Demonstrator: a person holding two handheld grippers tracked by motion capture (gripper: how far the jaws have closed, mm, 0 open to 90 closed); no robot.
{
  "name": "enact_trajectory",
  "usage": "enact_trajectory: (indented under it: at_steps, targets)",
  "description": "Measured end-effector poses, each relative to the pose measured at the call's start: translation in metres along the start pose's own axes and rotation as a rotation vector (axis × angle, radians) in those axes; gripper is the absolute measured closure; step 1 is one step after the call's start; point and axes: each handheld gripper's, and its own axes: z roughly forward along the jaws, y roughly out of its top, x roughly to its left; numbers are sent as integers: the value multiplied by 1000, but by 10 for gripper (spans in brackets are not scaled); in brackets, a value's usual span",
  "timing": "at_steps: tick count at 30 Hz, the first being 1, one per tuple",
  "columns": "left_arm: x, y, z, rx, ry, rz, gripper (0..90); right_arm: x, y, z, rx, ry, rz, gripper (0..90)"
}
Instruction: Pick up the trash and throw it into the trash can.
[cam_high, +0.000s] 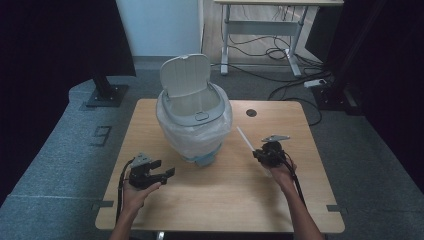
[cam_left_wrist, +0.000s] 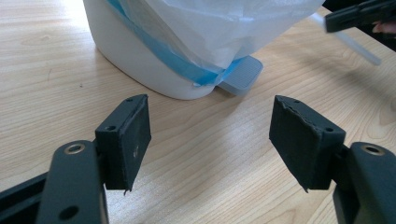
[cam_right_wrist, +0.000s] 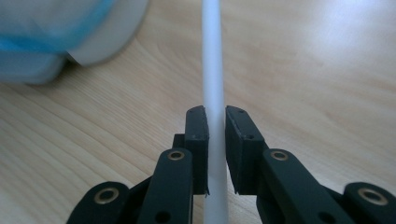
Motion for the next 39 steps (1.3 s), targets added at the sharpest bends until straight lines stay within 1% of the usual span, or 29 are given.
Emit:
enact_trajectory:
  at_steps: [2,3,4,5,6,8,9,10,12,13,14,15,17,18,20,21,23,24,27,31,34,38,39]
  targets:
    - [0,0,0,1,-1,-2,292,0,2,-10,-38,3,4,796]
    - [0,0,1,3,-3,0,292,-1,4,-20,-70,8,12,796]
    - [-1,0,1,3,-4,0,293,-2,5,-24,-89,12,17,796]
    - [-1,0,1,2,-4,0,293,-2,5,-24,-89,12,17,796]
    - [-2,0,1,-1,-5,2,298,-2,5,-28,-104,17,26,797]
    - [-4,1,1,-4,-8,4,298,-4,7,-41,-157,37,52,796]
    - [-5,1,0,-6,-9,6,298,-4,7,-41,-157,37,52,796]
    - [-5,1,0,-7,-11,7,298,-5,9,-48,-182,43,58,797]
    - [-6,2,0,-8,-13,9,298,-4,10,-51,-189,45,60,797]
    - [-7,2,0,-8,-14,9,298,-3,14,-59,-218,49,58,797]
    - [-7,2,0,-7,-15,9,298,-3,14,-59,-218,49,58,797]
    - [-7,2,0,-5,-16,10,298,-3,16,-63,-230,50,56,797]
    - [-7,1,1,0,-19,9,298,1,23,-76,-273,55,52,797]
    - [-7,1,2,2,-21,9,298,1,23,-76,-273,55,52,797]
    - [-7,1,2,3,-24,8,297,5,30,-88,-308,62,46,797]
    - [-8,0,2,1,-25,8,297,5,30,-88,-308,62,46,797]
    - [-9,0,2,-2,-29,10,299,10,36,-97,-337,71,36,797]
    - [-10,0,2,-4,-35,10,299,10,36,-97,-337,71,36,797]
    - [-12,1,3,-4,-42,14,299,13,43,-106,-372,91,42,797]
    - [-12,0,4,4,-48,19,299,16,52,-116,-406,85,31,797]
    - [-12,0,5,7,-50,16,298,18,57,-121,-420,83,23,797]
    - [-13,-1,6,8,-53,15,299,20,63,-128,-438,87,20,797]
    - [-13,-1,6,9,-55,13,299,21,65,-131,-446,96,23,797]
